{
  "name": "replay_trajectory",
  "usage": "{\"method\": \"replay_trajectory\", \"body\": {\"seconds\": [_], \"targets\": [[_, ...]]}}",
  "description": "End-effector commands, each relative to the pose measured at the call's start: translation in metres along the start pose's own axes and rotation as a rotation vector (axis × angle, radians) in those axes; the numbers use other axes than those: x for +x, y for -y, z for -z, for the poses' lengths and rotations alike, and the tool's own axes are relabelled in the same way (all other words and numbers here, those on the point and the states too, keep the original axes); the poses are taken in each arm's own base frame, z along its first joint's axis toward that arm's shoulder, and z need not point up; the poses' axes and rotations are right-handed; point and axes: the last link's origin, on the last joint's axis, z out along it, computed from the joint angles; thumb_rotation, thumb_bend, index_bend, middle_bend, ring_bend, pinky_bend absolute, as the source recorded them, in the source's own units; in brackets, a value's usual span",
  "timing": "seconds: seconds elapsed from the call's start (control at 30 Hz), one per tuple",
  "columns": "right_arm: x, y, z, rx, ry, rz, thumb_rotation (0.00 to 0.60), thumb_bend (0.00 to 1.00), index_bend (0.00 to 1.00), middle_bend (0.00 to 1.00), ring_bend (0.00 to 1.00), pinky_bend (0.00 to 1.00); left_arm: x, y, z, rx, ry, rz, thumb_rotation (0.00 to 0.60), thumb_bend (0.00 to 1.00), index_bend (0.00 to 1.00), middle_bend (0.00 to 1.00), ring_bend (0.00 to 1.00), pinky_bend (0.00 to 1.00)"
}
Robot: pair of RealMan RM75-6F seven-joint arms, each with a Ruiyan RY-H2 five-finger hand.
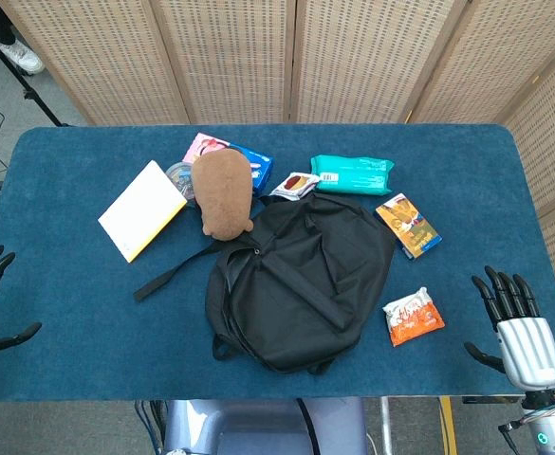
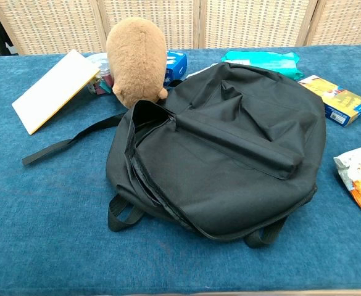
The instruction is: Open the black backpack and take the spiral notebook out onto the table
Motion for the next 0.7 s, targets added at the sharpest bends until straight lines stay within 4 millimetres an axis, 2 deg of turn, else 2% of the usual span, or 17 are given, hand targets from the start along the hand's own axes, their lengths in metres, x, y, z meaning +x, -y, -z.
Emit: {"method": "replay_trajectory", "body": {"seconds": [0.03, 0.2, 0.4, 0.5, 0.7], "targets": [[-0.001, 0.004, 0.001, 0.027, 0.006, -0.018, 0.6, 0.0, 0.02, 0.0, 0.0, 0.01, 0.0, 0.0, 0.001, 0.004, 0.002, -0.001, 0.6, 0.0, 0.06, 0.0, 0.0, 0.1], [-0.008, 0.018, 0.003, 0.121, 0.03, -0.052, 0.6, 0.0, 0.03, 0.0, 0.0, 0.01, 0.0, 0.001, 0.001, 0.011, 0.003, -0.006, 0.6, 0.0, 0.05, 0.0, 0.0, 0.1], [-0.025, 0.048, 0.003, 0.349, 0.124, -0.121, 0.6, 0.0, 0.11, 0.0, 0.0, 0.01, -0.001, 0.001, 0.0, 0.017, -0.004, -0.012, 0.6, 0.0, 0.05, 0.0, 0.0, 0.1], [-0.033, 0.064, -0.006, 0.469, 0.177, -0.111, 0.6, 0.0, 0.11, 0.0, 0.0, 0.01, -0.002, 0.002, -0.002, 0.024, 0.0, -0.018, 0.6, 0.0, 0.05, 0.0, 0.0, 0.1], [-0.046, 0.092, -0.018, 0.575, 0.225, -0.095, 0.6, 0.0, 0.11, 0.0, 0.0, 0.01, -0.004, 0.004, -0.004, 0.033, 0.013, -0.018, 0.6, 0.0, 0.05, 0.0, 0.0, 0.1]]}}
